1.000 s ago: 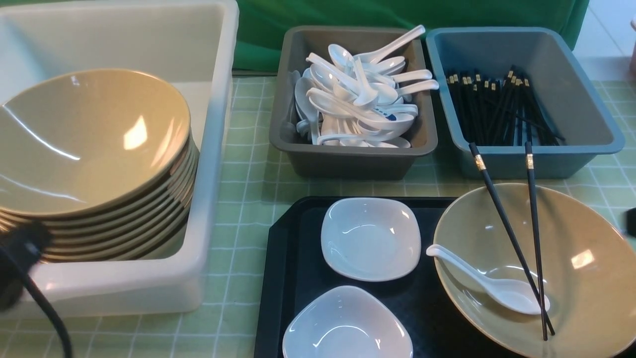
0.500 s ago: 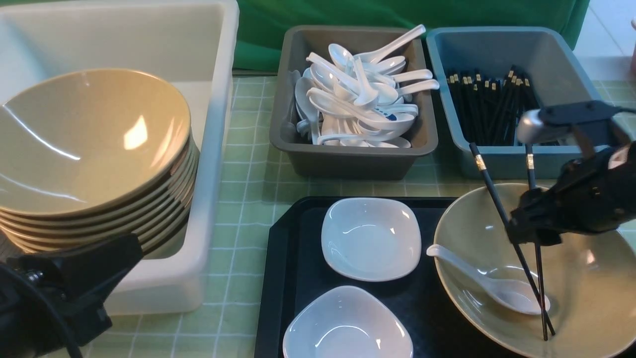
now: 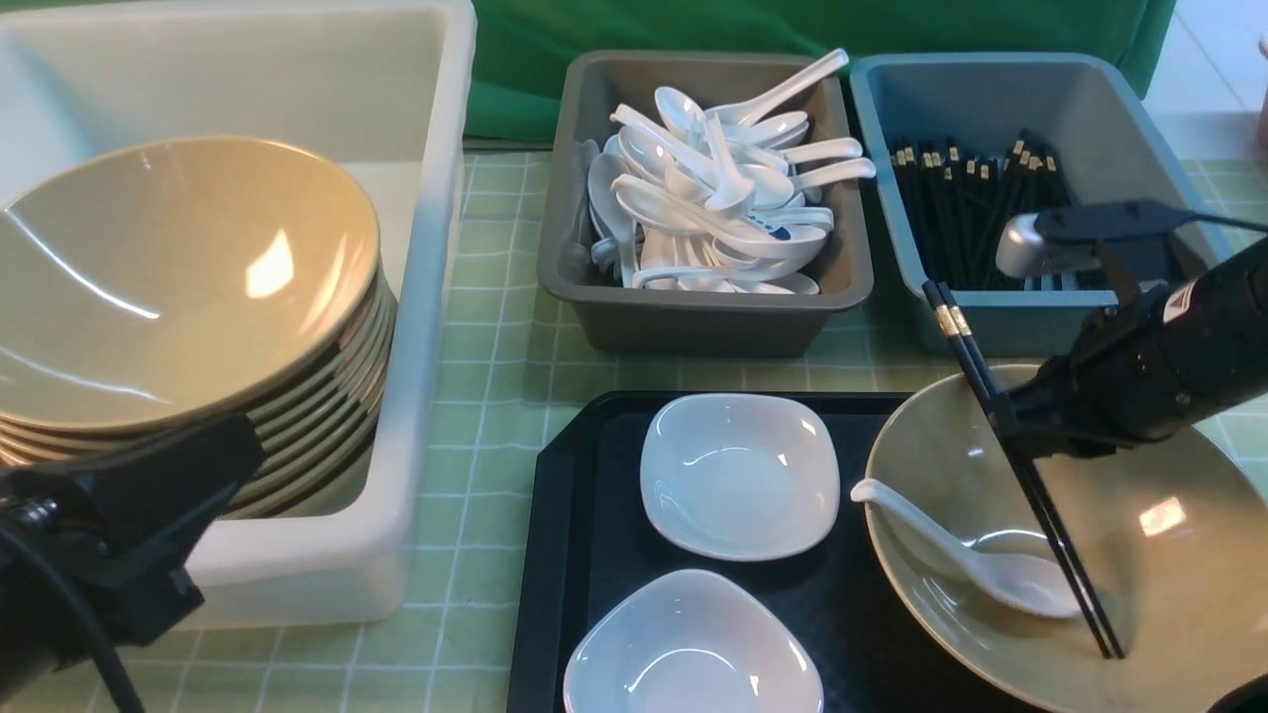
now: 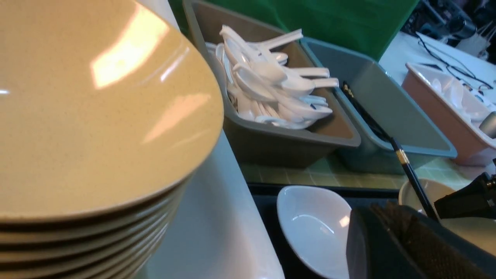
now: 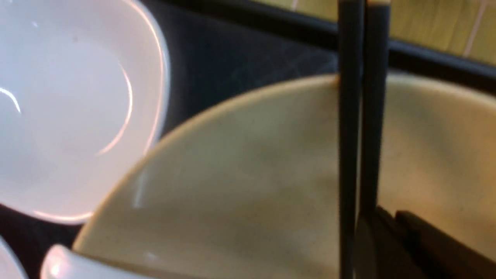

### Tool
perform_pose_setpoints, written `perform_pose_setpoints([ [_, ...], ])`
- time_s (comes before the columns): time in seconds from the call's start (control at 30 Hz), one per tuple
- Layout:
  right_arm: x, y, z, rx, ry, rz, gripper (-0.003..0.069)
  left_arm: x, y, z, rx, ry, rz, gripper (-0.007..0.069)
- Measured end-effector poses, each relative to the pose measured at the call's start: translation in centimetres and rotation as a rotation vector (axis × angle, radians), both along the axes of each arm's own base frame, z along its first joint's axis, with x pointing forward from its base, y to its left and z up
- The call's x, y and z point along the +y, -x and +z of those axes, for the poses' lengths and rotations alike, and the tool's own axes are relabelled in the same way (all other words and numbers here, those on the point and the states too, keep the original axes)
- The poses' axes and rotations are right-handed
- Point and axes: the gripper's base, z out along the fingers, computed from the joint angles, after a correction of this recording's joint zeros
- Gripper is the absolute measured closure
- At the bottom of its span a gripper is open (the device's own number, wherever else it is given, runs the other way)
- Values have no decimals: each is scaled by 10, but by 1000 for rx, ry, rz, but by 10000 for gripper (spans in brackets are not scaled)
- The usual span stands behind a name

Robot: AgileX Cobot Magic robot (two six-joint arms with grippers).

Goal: On green table put chopsticks spoon bowls plates into blue grey white boxes.
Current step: 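Move the grippers toward the tableware on the black tray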

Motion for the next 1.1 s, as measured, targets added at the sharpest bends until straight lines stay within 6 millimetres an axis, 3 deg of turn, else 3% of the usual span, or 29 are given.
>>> perform_pose_setpoints([
  [0.37,2,-5,16,4,-10,8,624,1,-1,2,-20,8,10,626],
  [0.63,2,0,14,96,11,49,442,1,-1,2,-20,8,10,626],
  [0.7,3,-4,5,113,17,54,352,1,-1,2,-21,8,11,626],
  [0.83,7,-13,-11,129,-6,55,287,1,-1,2,-24,6,11,626],
  [0.97,9,-18,-20,138,-19,62,321,1,-1,2,-25,5,11,626],
  [1.1,10,-17,-18,137,-28,71,539,0,0,1,-11,0,4,626],
])
